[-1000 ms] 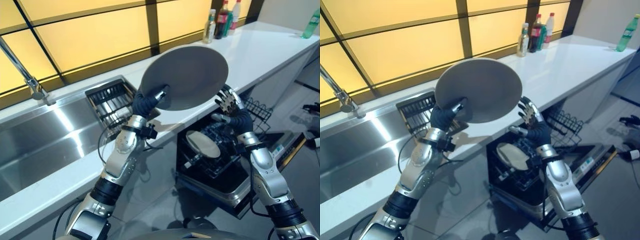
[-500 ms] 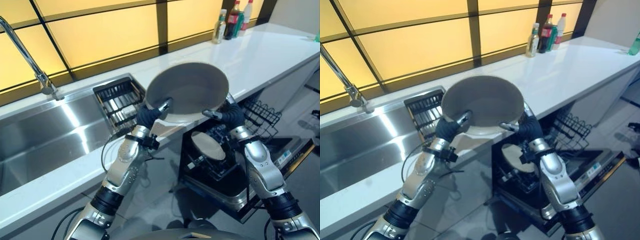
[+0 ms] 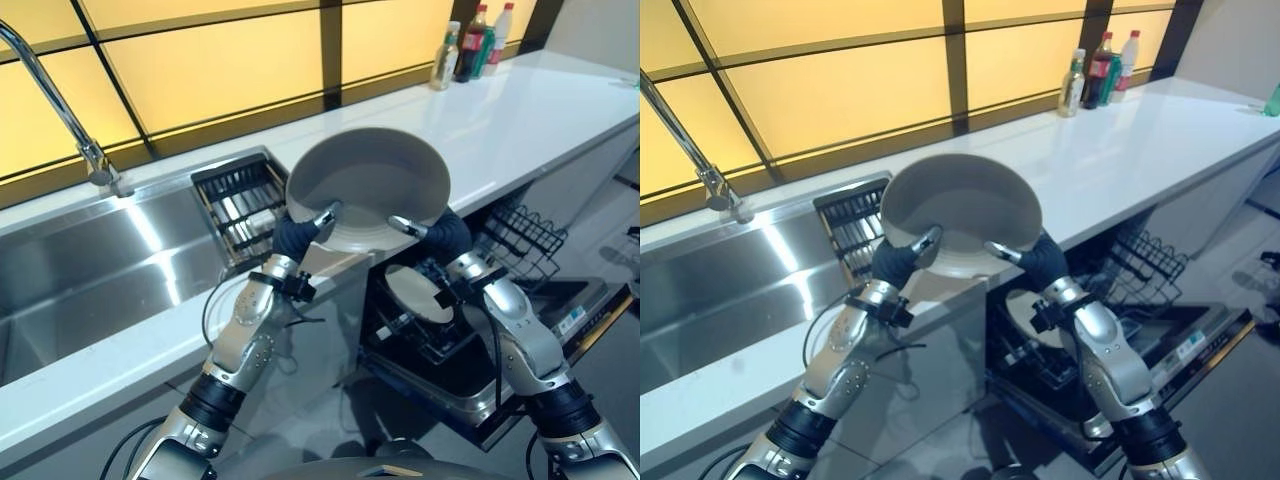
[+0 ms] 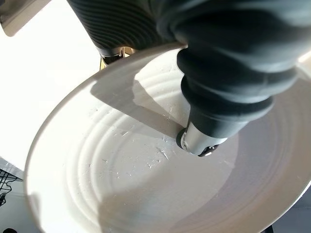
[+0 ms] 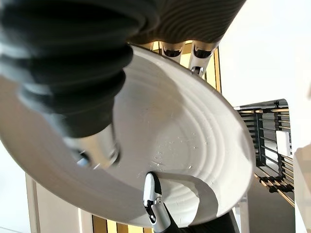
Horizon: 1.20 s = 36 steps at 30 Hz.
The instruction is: Pick up plates and place into dishwasher.
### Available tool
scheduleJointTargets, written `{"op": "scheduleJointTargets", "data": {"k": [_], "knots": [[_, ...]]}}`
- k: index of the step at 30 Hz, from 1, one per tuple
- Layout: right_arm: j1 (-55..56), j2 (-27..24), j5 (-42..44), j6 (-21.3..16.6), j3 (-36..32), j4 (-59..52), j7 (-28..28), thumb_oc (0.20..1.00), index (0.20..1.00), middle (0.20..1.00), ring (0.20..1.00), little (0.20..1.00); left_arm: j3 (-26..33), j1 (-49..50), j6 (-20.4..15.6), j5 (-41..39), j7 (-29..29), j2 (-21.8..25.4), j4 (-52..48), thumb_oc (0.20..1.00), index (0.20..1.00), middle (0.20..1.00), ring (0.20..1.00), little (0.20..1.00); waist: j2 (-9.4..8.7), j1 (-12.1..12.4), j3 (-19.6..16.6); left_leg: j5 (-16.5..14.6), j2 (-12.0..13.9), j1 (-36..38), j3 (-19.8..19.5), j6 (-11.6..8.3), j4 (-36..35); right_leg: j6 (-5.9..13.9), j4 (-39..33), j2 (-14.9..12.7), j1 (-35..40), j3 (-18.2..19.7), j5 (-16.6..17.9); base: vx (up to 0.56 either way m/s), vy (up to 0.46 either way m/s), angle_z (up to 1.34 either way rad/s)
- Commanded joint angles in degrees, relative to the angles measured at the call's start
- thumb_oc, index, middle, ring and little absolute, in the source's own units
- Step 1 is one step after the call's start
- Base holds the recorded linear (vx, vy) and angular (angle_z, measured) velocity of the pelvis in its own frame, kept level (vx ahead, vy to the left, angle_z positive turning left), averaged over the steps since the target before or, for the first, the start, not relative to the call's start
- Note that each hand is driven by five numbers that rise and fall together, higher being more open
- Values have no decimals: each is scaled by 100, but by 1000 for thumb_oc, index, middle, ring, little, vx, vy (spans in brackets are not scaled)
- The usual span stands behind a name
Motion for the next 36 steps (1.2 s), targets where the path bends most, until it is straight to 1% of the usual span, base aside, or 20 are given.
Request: {"op": "scheduleJointTargets", "data": {"k": [1, 6, 9, 10, 12, 14, 16, 18, 19, 20, 23, 24, 25, 26, 27, 29, 31, 33, 35, 36], "knots": [[-527, 250, -12, -224, 42, -382, 300, 200, 200, 200, 200, 200, -239, -100, -325, -24, -192, 125, -97, 200, 200, 200, 200, 200, -216, 152, -147, -836, -257, -261, -13, 415, 708, 483, 91, 1, -414, 90, 391, 0, 0, 0], [-416, 209, 22, -219, -48, -382, 295, 200, 200, 200, 200, 200, -237, -80, -333, 4, -210, 113, -70, 200, 200, 200, 200, 200, -232, 125, -133, -870, -265, -268, 11, 425, 767, 480, 101, 3, -411, 87, 375, 0, 0, 0], [-279, 215, 66, -281, -125, -310, 161, 200, 200, 200, 200, 200, -229, -41, -268, -19, -191, 106, -31, 200, 200, 200, 200, 200, -233, 91, -117, -893, -272, -261, 29, 441, 787, 489, 134, 0, -437, 106, 384, -35, 35, -1], [-186, 240, 73, -381, -179, -241, 98, 200, 200, 200, 200, 200, -217, -21, -231, -10, -203, 95, 21, 1000, 1000, 1000, 1000, 1000, -235, 60, -105, -902, -277, -255, 46, 454, 790, 503, 167, -3, -473, 120, 419, -46, 46, -2], [-21, 247, 13, -501, -317, -215, -61, 200, 200, 200, 200, 200, -212, 29, -136, 6, -281, 87, 115, 1000, 1000, 1000, 1000, 1000, -242, 8, -85, -923, -290, -255, 82, 476, 810, 533, 213, -13, -537, 154, 487, -51, 54, -2], [195, 251, -425, -693, -515, -190, -404, 200, 200, 200, 200, 200, -185, 141, -64, 40, -349, 109, 164, 1000, 1000, 1000, 1000, 1000, -241, -49, -54, -951, -298, -251, 117, 489, 833, 565, 241, -24, -604, 200, 564, -63, 66, -3], [379, 215, -758, -801, -680, -204, -707, 200, 200, 200, 200, 200, -181, 249, 9, 23, -326, 140, 173, 1000, 1000, 1000, 1000, 1000, -246, -105, -9, -976, -325, -250, 142, 524, 845, 597, 227, -39, -663, 261, 643, -83, 77, -8], [563, 174, -997, -914, -808, -186, -920, 200, 200, 200, 200, 200, -181, 318, -6, -110, -382, 162, 235, 1000, 1000, 1000, 1000, 1000, -255, -171, 46, -1037, -351, -258, 199, 556, 907, 642, 218, -70, -741, 314, 731, -98, 82, -19], [625, 154, -1374, -1010, -860, -124, -1173, 200, 200, 200, 200, 200, -189, 356, -15, -168, -413, 160, 265, 1000, 1000, 1000, 1000, 1000, -268, -222, 89, -1068, -375, -261, 240, 581, 939, 681, 233, -88, -817, 354, 828, -87, 80, -24], [633, 136, -1536, -1028, -885, -80, -1313, 200, 200, 200, 200, 200, -205, 381, -12, -182, -407, 158, 272, 1000, 1000, 1000, 1000, 1000, -275, -251, 121, -1087, -394, -257, 269, 596, 954, 702, 240, -97, -874, 378, 906, -69, 79, -27], [662, 93, -1460, -918, -951, -6, -1343, 200, 200, 200, 200, 200, -278, 446, -21, -193, -349, 158, 320, 1000, 1000, 1000, 1000, 1000, -297, -332, 220, -1119, -424, -217, 365, 612, 974, 742, 364, -140, -1092, 337, 1178, -40, 75, -28], [651, 71, -1447, -891, -969, 37, -1319, 200, 200, 200, 200, 200, -270, 457, -29, -184, -326, 164, 332, 1000, 1000, 1000, 1000, 1000, -300, -327, 243, -1108, -413, -196, 411, 608, 952, 743, 413, -154, -1142, 263, 1227, -44, 71, -45], [618, 10, -1298, -872, -983, 161, -1190, 200, 200, 200, 200, 200, -245, 507, -53, -179, -258, 184, 318, 1000, 1000, 1000, 1000, 1000, -288, -282, 314, -1083, -364, -145, 532, 603, 906, 736, 610, -222, -1211, -26, 1269, -55, 57, -47], [608, 1, -1267, -867, -978, 188, -1184, 200, 200, 200, 200, 200, -236, 514, -49, -194, -258, 195, 315, 1000, 1000, 1000, 1000, 1000, -302, -263, 302, -1044, -367, -167, 572, 602, 884, 731, 641, -244, -1256, -62, 1306, -91, 63, -68], [603, -46, -1207, -895, -982, 280, -1196, 200, 200, 200, 200, 200, -188, 548, -24, -233, -281, 221, 295, 1000, 1000, 1000, 1000, 1000, -282, -195, 340, -1023, -315, -171, 664, 609, 862, 702, 903, -341, -1276, -282, 1264, -122, 30, -87], [589, -66, -1189, -982, -990, 391, -1317, 200, 200, 200, 200, 200, -139, 551, 23, -212, -333, 259, 264, 1000, 1000, 1000, 1000, 1000, -262, -81, 376, -958, -235, -324, 733, 624, 929, 623, 1291, -514, -1244, -436, 1210, -142, 18, -91], [572, -50, -1308, -1005, -998, 458, -1502, 200, 200, 200, 200, 200, -155, 565, 18, -150, -376, 279, 257, 1000, 1000, 1000, 1000, 1000, -255, 11, 396, -933, -189, -412, 754, 642, 980, 577, 1480, -656, -1127, -580, 1115, -75, -12, -31], [527, -56, -1509, -987, -1013, 575, -1750, 200, 200, 200, 200, 200, -186, 611, 13, -119, -460, 328, 241, 1000, 1000, 1000, 1000, 1000, -282, 150, 370, -898, -170, -457, 735, 620, 984, 553, 1276, -839, -766, -790, 942, -21, -61, -12], [518, -51, -1748, -945, -1005, 688, -1969, 200, 200, 200, 200, 200, -231, 641, 48, -85, -511, 336, 236, 1000, 1000, 1000, 1000, 1000, -324, 252, 289, -851, -164, -478, 722, 551, 936, 545, 718, -907, -424, -938, 772, 14, -101, -15], [501, -47, -1862, -901, -990, 746, -2072, 200, 200, 200, 200, 200, -268, 654, 61, -70, -528, 333, 258, 1000, 1000, 1000, 1000, 1000, -338, 278, 263, -846, -155, -466, 705, 513, 914, 555, 422, -900, -292, -969, 686, 33, -122, -30]]}}
